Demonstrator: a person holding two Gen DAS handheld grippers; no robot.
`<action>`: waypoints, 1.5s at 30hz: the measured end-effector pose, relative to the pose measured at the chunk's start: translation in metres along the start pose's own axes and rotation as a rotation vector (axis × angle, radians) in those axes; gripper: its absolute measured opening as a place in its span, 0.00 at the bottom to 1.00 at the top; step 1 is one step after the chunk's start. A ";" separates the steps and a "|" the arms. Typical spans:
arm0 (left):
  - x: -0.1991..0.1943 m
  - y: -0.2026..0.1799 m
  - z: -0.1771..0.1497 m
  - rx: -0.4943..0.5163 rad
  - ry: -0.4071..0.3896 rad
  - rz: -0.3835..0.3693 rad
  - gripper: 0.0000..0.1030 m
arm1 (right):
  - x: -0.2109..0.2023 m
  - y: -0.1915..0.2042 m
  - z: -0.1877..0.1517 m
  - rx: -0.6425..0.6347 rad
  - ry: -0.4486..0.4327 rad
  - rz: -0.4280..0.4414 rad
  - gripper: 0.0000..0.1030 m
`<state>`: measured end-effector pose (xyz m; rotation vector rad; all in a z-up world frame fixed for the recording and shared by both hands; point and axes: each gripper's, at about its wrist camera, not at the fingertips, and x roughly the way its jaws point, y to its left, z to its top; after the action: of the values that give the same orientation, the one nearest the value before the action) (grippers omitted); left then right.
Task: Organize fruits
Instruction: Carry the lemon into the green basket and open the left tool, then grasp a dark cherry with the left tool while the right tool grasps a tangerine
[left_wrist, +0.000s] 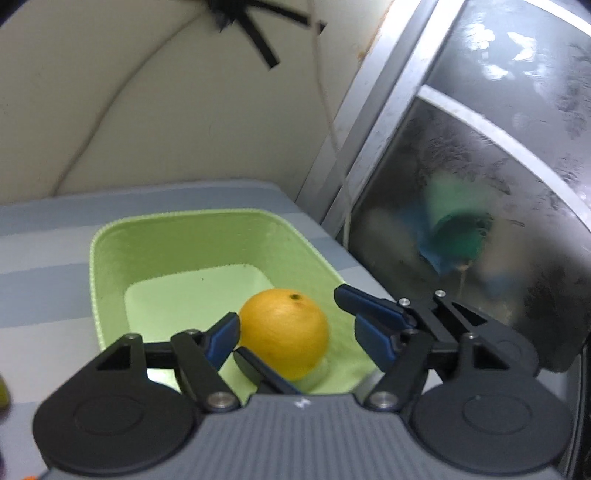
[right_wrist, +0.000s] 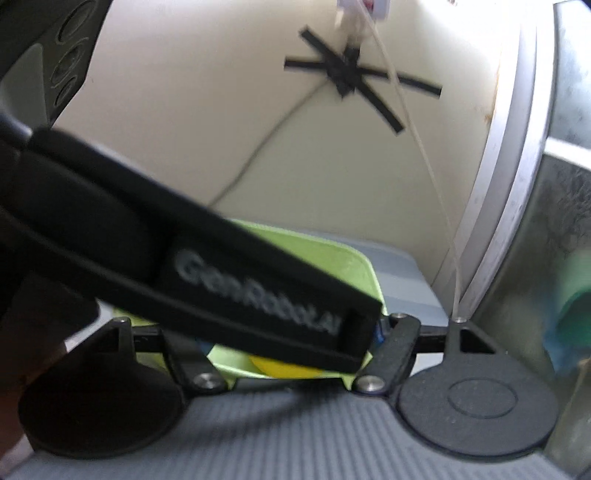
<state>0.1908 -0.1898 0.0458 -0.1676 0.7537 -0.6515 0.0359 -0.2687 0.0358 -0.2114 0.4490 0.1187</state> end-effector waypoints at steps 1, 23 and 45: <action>-0.007 -0.004 0.000 0.009 -0.018 -0.007 0.69 | -0.009 0.003 -0.001 0.008 -0.027 -0.007 0.73; -0.280 0.138 -0.152 -0.112 -0.265 0.284 0.79 | -0.077 0.161 -0.019 0.007 -0.050 0.367 0.43; -0.212 0.117 -0.174 0.075 -0.103 0.382 0.33 | -0.036 0.157 -0.026 0.052 0.102 0.343 0.37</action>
<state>0.0137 0.0458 -0.0005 0.0130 0.6385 -0.3046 -0.0326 -0.1241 0.0014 -0.0880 0.5871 0.4327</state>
